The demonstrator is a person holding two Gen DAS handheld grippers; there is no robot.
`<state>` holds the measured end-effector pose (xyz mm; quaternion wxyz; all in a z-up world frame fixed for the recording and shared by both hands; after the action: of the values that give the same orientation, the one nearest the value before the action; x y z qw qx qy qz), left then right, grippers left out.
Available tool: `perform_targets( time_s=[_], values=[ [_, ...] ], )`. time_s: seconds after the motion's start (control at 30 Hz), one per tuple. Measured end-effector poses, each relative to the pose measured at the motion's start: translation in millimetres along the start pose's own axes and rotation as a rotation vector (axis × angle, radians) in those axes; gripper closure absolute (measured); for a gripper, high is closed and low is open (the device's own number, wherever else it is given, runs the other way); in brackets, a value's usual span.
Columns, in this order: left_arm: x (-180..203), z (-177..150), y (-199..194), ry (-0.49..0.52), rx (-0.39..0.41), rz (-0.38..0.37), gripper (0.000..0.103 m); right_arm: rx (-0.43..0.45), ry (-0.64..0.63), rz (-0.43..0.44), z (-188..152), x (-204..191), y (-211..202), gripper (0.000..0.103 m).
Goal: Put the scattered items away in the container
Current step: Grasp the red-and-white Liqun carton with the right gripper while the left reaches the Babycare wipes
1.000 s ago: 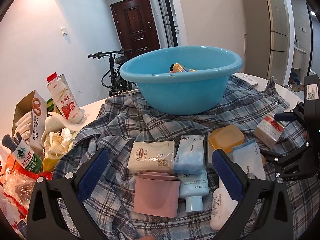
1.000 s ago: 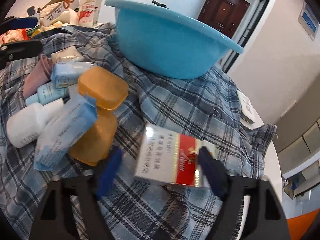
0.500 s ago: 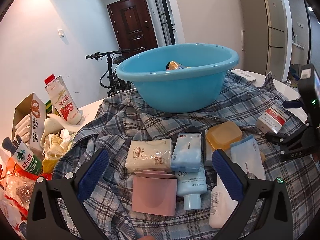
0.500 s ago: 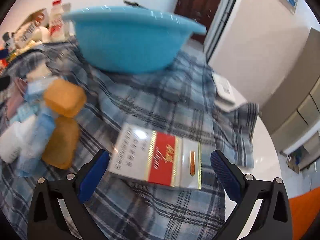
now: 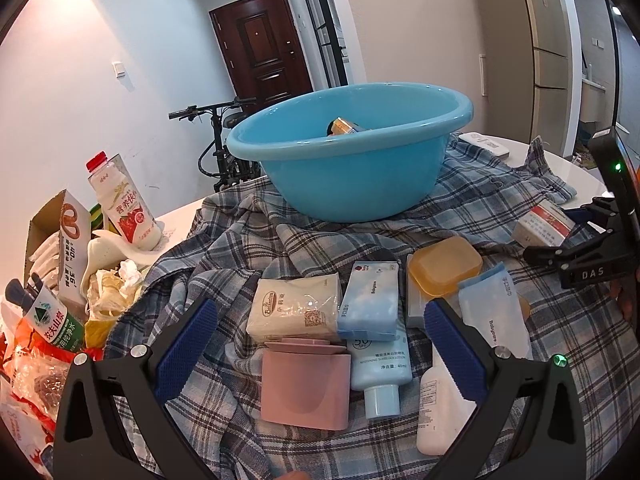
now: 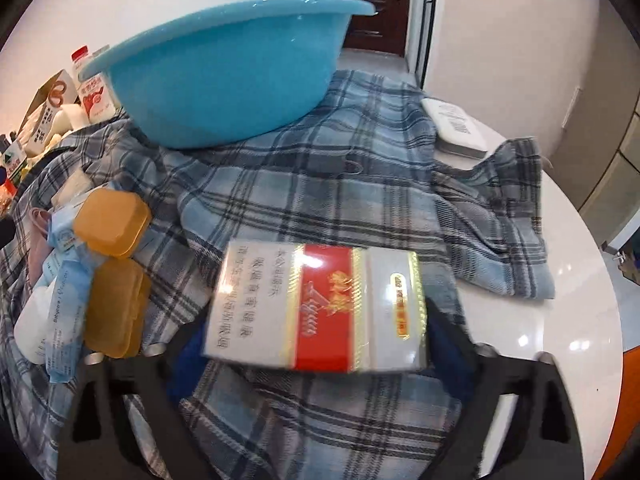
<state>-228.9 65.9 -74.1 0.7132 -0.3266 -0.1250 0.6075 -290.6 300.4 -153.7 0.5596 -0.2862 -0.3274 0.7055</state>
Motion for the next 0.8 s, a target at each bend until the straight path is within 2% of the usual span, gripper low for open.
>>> perform_targets(
  time_s=[0.17,0.53,0.6,0.67,0.8],
  values=[
    [-1,0,0,-0.003,0.001,0.001,0.0,0.035,-0.003,0.002,3,-8,-12,0.013],
    [-13,4,-4,-0.086,0.015,-0.038,0.0,0.219,-0.024,0.008,26,-33,-85,0.013],
    [-12,4,-6,-0.095,0.016,-0.06,0.0,0.254,-0.025,0.016,26,-40,-98,0.013],
    [-5,3,-8,-0.11,0.016,-0.115,0.0,0.27,-0.023,0.025,23,-45,-107,0.013],
    [21,-6,-6,-0.128,-0.039,-0.225,0.0,0.293,-0.02,0.017,15,-47,-119,0.012]
  ],
)
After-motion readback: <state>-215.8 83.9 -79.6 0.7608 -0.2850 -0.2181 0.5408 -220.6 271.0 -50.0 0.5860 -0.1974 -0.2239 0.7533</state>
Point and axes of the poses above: each gripper's, at about its wrist camera, not at the fingertips, and y roughly the way its jaws point, x to its right, z to its top, the point moved 7 cm from there along y, roughly the way its jaws point, and after that the axes turned 2 degrees about x, right-handed, at the moved point
